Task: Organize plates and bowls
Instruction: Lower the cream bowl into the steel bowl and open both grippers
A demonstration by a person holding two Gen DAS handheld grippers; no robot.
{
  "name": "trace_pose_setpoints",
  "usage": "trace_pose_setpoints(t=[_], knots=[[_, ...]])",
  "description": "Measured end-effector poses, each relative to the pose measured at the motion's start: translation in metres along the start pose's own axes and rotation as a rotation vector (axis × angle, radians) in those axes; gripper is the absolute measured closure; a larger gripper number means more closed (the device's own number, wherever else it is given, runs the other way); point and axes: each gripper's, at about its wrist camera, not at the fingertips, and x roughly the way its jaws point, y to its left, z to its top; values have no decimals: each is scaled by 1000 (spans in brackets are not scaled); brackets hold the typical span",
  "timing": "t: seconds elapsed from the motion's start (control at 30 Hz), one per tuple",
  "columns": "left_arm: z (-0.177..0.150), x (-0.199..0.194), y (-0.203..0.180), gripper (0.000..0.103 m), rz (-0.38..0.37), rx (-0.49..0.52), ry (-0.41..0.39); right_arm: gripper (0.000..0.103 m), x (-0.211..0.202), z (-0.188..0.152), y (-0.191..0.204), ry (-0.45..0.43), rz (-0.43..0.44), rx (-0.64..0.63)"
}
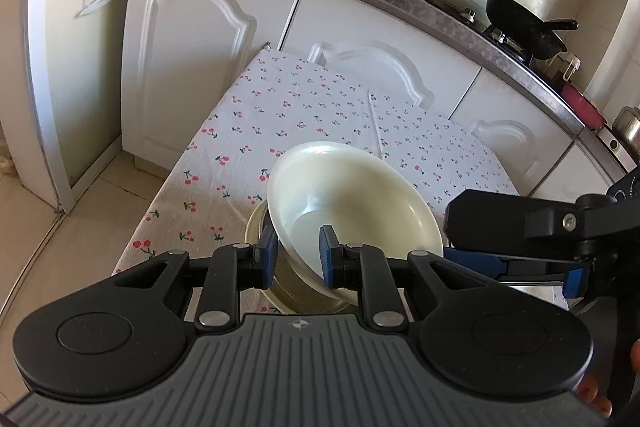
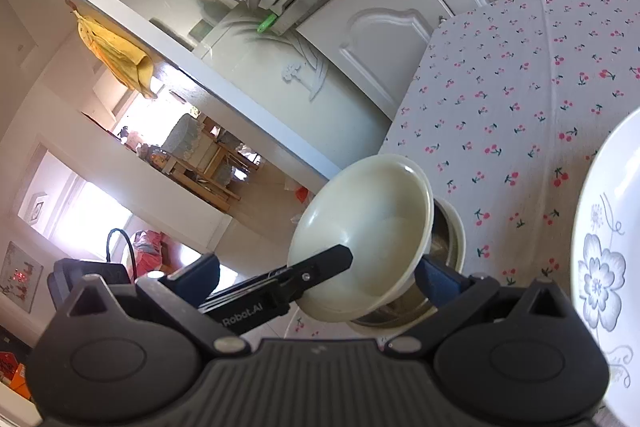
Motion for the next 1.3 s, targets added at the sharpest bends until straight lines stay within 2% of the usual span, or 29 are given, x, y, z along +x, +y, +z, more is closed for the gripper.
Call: trace_pose_setpoints(t=[0.2,0.43,0.5,0.53,0.57,0.63,0.7,0.8,0.87,0.93,1.17,1.3], knots=[[-4,4,1,82,0,-6,15,0,3,-2,-1,20,-6,7],[-4,-1,1,75,-3,-17,5,0,-2,-2,-2,19,-7,6],[-5,-3,1,62,8,-13,-7,0,-5,-2,-3,11,-9,6],[-5,-4,1,48,17,-10,-14,0,-7,-1,-3,5,-12,4],[-6,-5,1,43,22,-4,-24,0,-10,-1,-3,-2,-16,2],[-7,-7,2,41,16,-3,-29,0,-15,0,-3,-18,-19,0],[-8,-9,4,35,8,-16,-27,0,-20,1,-4,-36,-23,0],[-10,-14,4,24,11,-15,-39,0,-29,1,-1,-75,-36,-21],[-11,-20,2,10,20,-12,-49,0,-37,0,3,-106,-42,-48],[-14,-25,0,5,23,-2,-59,0,-45,-1,6,-149,-42,-75],[-24,-46,-7,0,45,19,-98,0,-64,-18,14,-296,-69,-166],[-30,-61,-10,0,62,7,-158,0,-69,-31,16,-324,-70,-203]])
